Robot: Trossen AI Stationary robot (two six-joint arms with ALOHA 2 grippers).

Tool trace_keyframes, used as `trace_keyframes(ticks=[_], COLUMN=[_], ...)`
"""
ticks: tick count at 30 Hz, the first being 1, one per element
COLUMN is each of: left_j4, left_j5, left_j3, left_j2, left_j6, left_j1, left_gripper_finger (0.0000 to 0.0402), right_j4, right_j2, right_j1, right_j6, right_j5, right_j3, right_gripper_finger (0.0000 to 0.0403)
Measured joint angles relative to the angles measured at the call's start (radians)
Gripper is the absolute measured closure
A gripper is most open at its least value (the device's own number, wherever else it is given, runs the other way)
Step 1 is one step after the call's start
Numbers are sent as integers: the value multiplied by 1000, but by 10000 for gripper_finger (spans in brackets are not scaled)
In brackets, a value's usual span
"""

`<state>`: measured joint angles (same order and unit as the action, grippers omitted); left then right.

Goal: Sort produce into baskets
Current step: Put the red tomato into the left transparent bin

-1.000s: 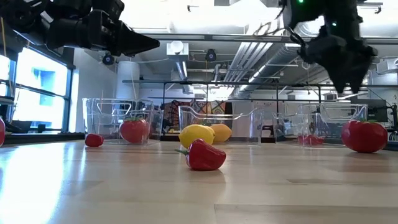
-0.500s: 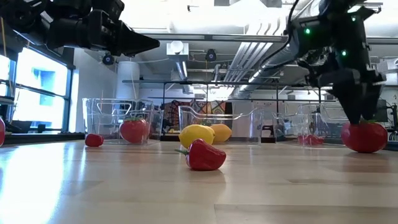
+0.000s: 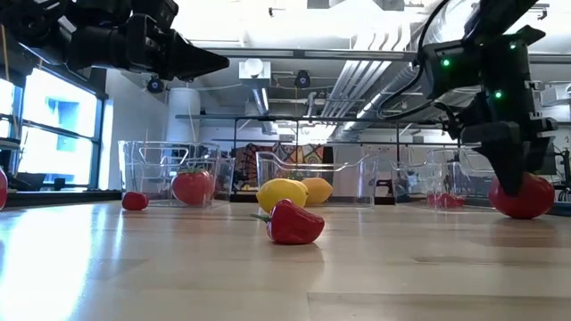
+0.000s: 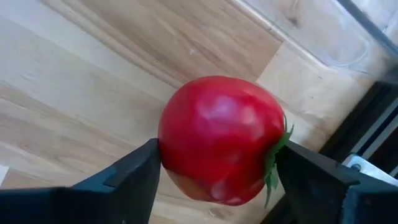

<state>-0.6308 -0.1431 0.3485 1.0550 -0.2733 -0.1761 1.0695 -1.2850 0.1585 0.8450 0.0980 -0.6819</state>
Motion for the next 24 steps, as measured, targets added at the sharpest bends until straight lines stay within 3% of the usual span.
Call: trace_keyframes(ticks=[6, 15, 19, 24], left_j4=[0, -39, -72, -71], left_j5=[0, 0, 1, 1], left_j3=[0, -32, -51, -85], left_j2=[0, 0, -22, -117], left_j6=[0, -20, -18, -18], left_j1=[0, -1, -1, -1], left_gripper_finger=[376, 378, 389, 400], right_j4=[4, -19, -165, -495], right_j2=[0, -3, -3, -16], right_j1=[-2, -84, -139, -195], right_j6=[0, 1, 5, -41], right_j5=[1, 4, 38, 128], right_j3=[-3, -129, -160, -156], right_gripper_finger=[171, 182, 182, 183])
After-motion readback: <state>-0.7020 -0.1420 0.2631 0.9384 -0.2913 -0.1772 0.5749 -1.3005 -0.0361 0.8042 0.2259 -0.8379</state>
